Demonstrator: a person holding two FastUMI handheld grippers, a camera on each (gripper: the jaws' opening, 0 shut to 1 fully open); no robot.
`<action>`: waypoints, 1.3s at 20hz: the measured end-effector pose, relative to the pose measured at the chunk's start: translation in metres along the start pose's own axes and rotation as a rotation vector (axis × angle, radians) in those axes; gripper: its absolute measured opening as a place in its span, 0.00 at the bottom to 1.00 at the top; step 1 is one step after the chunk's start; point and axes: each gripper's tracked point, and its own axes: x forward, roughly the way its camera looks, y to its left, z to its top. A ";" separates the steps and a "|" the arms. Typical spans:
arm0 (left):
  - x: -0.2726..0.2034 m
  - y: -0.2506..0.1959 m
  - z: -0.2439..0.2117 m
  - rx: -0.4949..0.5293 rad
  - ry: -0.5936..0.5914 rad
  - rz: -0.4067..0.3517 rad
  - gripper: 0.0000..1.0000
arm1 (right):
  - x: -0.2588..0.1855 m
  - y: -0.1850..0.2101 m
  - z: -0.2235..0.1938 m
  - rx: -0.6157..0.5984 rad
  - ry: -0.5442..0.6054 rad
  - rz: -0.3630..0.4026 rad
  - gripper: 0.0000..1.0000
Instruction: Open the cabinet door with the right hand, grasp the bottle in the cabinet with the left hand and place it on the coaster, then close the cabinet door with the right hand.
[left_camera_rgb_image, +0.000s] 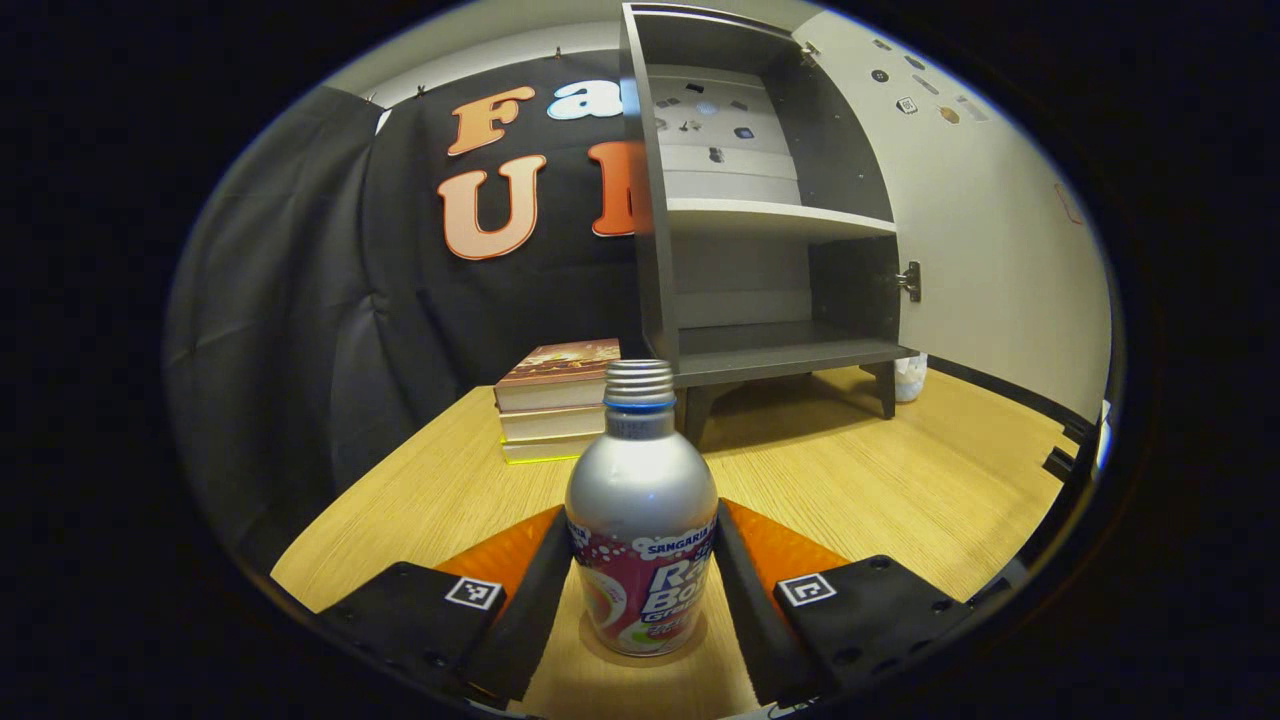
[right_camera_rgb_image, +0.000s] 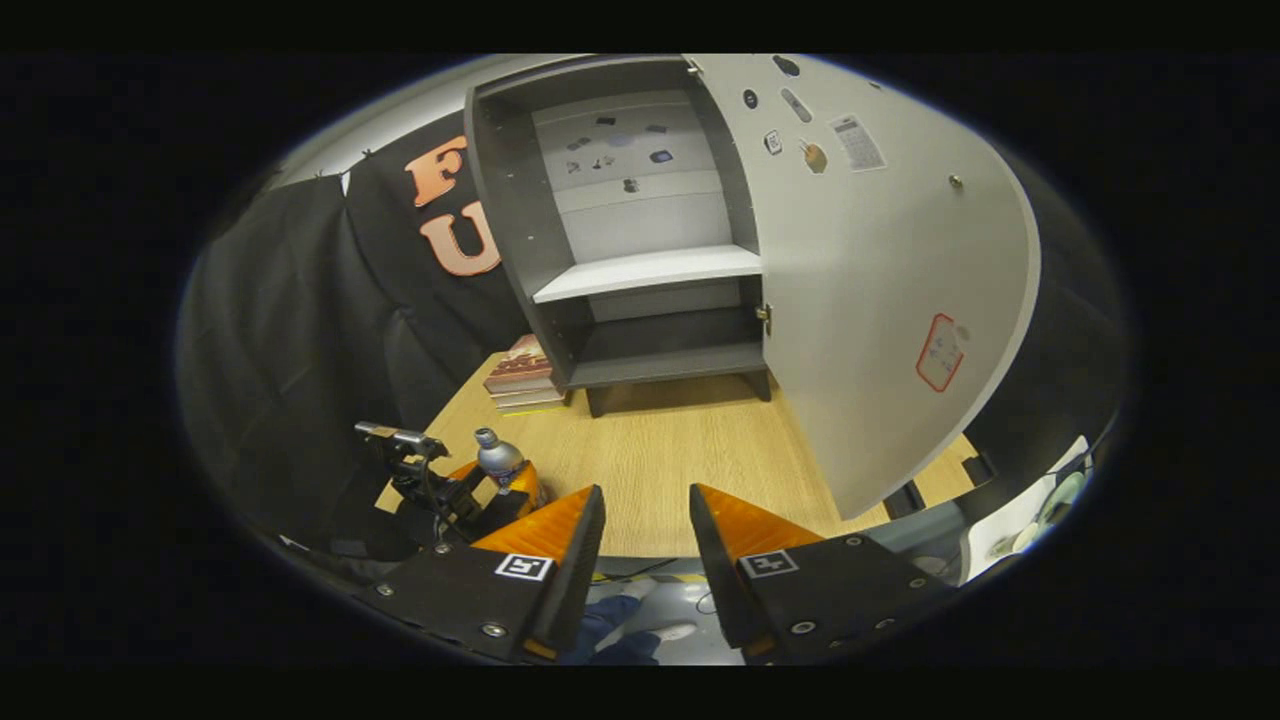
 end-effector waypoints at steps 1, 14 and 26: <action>-0.003 0.000 0.000 0.006 -0.002 -0.006 0.85 | 0.000 0.001 0.000 0.003 0.000 0.001 0.53; -0.022 0.004 0.005 0.040 -0.030 -0.042 0.87 | -0.005 0.006 -0.003 0.019 0.016 0.009 0.53; -0.049 0.008 0.075 0.012 -0.132 -0.039 0.95 | -0.035 0.009 0.014 0.013 -0.050 0.045 0.53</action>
